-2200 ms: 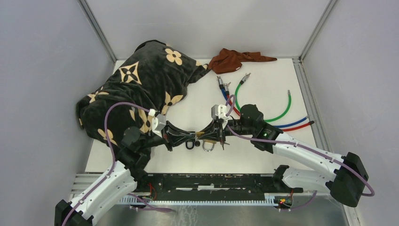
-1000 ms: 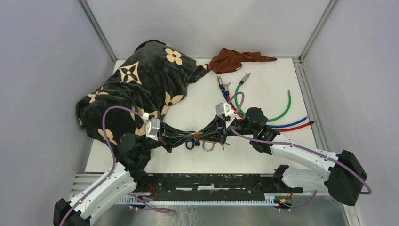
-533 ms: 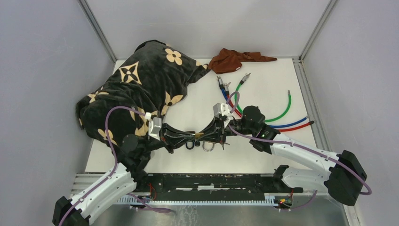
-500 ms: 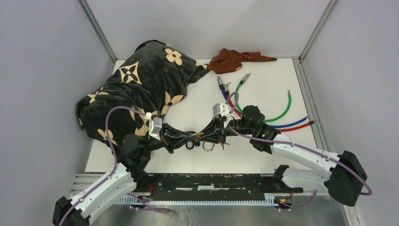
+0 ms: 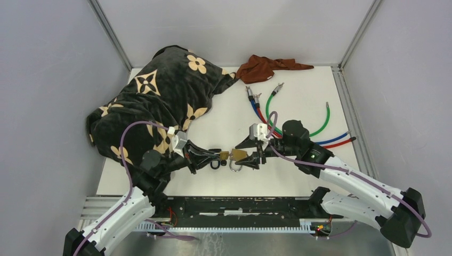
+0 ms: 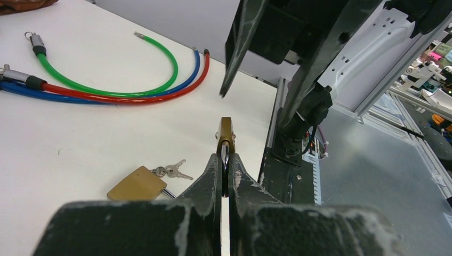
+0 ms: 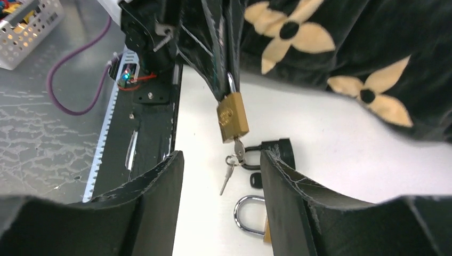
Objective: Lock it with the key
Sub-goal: Lock the lock.
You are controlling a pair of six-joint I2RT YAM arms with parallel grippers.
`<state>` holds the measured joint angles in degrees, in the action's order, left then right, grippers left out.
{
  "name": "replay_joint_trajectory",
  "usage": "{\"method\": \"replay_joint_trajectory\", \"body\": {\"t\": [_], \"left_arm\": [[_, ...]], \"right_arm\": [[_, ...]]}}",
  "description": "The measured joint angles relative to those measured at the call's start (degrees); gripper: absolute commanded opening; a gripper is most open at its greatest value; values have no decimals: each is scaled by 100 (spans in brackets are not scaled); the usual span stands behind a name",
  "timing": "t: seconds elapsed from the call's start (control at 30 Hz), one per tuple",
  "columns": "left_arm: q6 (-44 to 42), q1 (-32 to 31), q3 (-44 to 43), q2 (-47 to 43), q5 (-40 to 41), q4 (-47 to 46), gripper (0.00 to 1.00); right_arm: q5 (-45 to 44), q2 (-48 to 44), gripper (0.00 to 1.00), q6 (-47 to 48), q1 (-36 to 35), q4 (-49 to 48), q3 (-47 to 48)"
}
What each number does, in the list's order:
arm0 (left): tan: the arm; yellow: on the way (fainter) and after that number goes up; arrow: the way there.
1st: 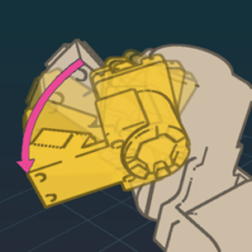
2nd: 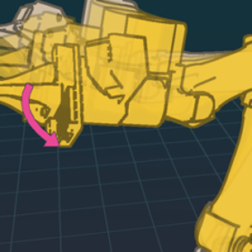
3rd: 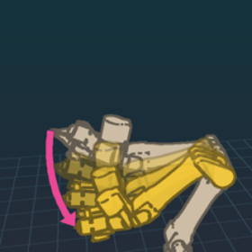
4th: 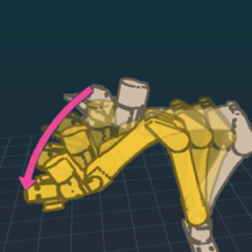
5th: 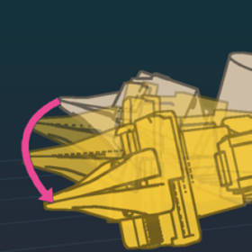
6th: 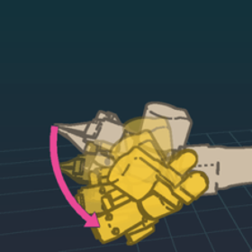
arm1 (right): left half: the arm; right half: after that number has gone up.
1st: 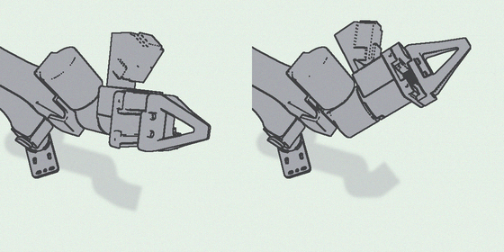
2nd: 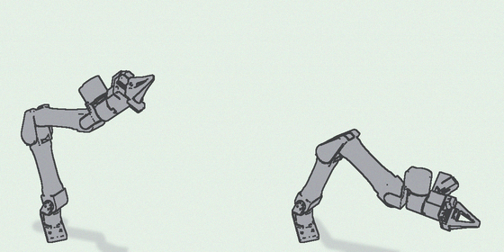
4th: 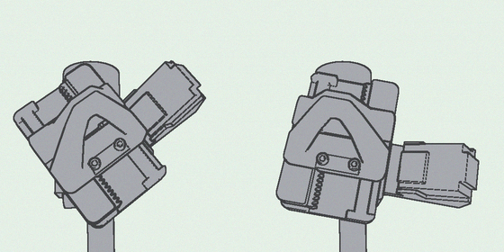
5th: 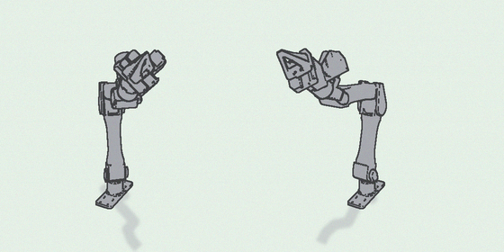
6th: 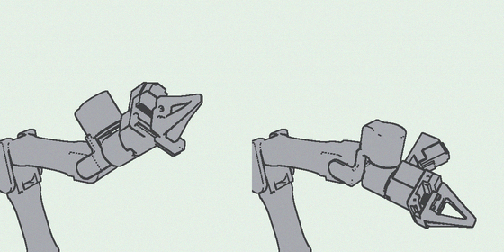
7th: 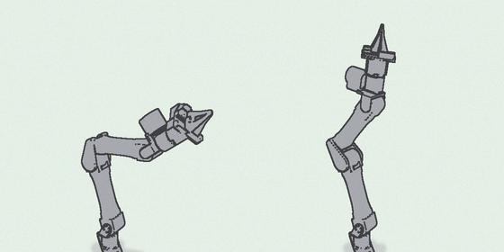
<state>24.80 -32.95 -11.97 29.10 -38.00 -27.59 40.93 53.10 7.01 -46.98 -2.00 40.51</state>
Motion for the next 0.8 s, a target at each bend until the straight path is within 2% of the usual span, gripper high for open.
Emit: {"method": "replay_joint_trajectory", "body": {"t": [0.2,0.47,0.5,0.6,0.67,0.7,0.8], "left_arm": [[0,15,0,4,-4,59,2],[-2,35,0,22,-11,87,2],[-2,37,0,26,-11,94,2],[-2,37,0,52,-13,96,2],[-2,37,0,61,-28,101,2],[-4,37,0,61,-61,107,2],[-44,37,0,63,-107,162,2]], "right_arm": [[24,671,44,-24,0,35,2],[162,1010,42,-83,0,-166,101],[177,1047,37,-92,0,-201,116],[225,1172,13,-105,0,-286,149],[251,1259,3,-114,-7,-321,160],[256,1292,0,-107,-4,-328,166],[269,1335,0,-109,0,-286,177]]}}
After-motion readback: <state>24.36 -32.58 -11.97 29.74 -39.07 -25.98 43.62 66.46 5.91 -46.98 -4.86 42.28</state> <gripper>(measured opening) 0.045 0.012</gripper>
